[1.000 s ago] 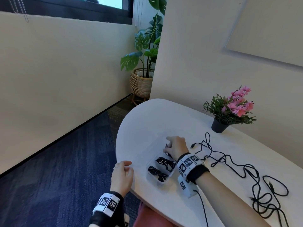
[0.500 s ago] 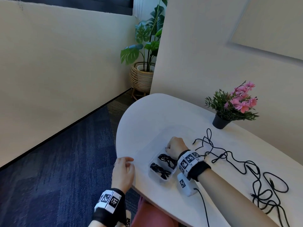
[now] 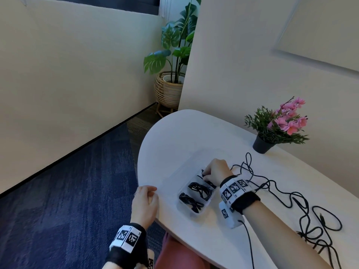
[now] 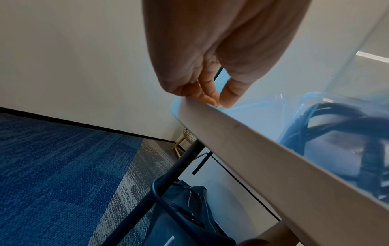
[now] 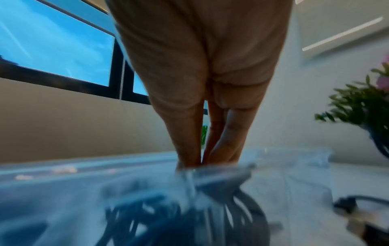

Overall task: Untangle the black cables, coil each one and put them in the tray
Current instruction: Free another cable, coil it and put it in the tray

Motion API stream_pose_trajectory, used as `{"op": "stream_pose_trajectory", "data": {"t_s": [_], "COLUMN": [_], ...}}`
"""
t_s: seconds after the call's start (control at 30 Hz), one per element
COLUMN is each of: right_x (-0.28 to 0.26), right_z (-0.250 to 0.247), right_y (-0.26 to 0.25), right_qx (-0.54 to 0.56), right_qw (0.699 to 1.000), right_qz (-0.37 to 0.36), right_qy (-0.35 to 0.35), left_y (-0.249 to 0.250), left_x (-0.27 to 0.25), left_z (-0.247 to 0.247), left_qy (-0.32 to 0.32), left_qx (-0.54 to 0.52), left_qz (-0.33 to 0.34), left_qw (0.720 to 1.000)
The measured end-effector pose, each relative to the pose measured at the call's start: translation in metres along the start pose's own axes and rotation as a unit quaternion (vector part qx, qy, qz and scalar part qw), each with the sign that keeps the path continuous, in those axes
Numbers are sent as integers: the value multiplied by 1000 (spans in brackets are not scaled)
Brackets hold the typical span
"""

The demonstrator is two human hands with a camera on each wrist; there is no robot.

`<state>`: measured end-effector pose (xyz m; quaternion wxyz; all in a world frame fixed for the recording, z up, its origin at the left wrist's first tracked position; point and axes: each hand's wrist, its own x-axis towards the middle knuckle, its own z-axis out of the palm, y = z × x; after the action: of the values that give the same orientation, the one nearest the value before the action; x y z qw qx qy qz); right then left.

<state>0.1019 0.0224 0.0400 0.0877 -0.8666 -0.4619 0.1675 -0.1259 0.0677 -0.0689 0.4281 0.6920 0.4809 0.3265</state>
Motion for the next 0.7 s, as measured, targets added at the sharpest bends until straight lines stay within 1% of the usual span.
{"op": "stream_pose_trajectory", "data": {"t_s": [0.13,0.27,0.33,0.37,0.43,0.5,0.53,0.6,0.63,0.67,0.7], "right_x": [12,13,8,4,-11,-29,-37,-52,-57,-62,-66], "right_z": [6,6,4,1,-5,-9,-9,-9,-10,-13,-17], "right_y": [-3,-3,2,6,16,34,48,81,99,119,139], "right_qx": [-24,-17,-5,6,53,99,113,101,61,-7,-77], "right_qw": [999,999,999,999,997,989,982,968,964,960,953], "right_qz": [6,-17,-34,-40,-52,-65,-65,-31,10,71,147], "right_qy": [-28,-38,-31,-22,18,87,134,226,259,270,252], "left_y": [0,2,3,3,4,6,7,8,10,12,15], "left_x": [2,3,2,2,0,-3,-5,-11,-14,-18,-22], "left_z": [2,4,4,3,1,-1,-2,-1,0,1,2], "left_qy": [3,8,0,-6,-18,-23,-23,-25,-31,-42,-53], "left_qx": [5,10,11,14,16,7,1,-6,-9,-11,-11], "left_qz": [1,-10,-14,-13,-10,-9,-9,-6,-4,-2,0], "left_qw": [1000,1000,1000,1000,1000,1000,1000,1000,999,999,999]}}
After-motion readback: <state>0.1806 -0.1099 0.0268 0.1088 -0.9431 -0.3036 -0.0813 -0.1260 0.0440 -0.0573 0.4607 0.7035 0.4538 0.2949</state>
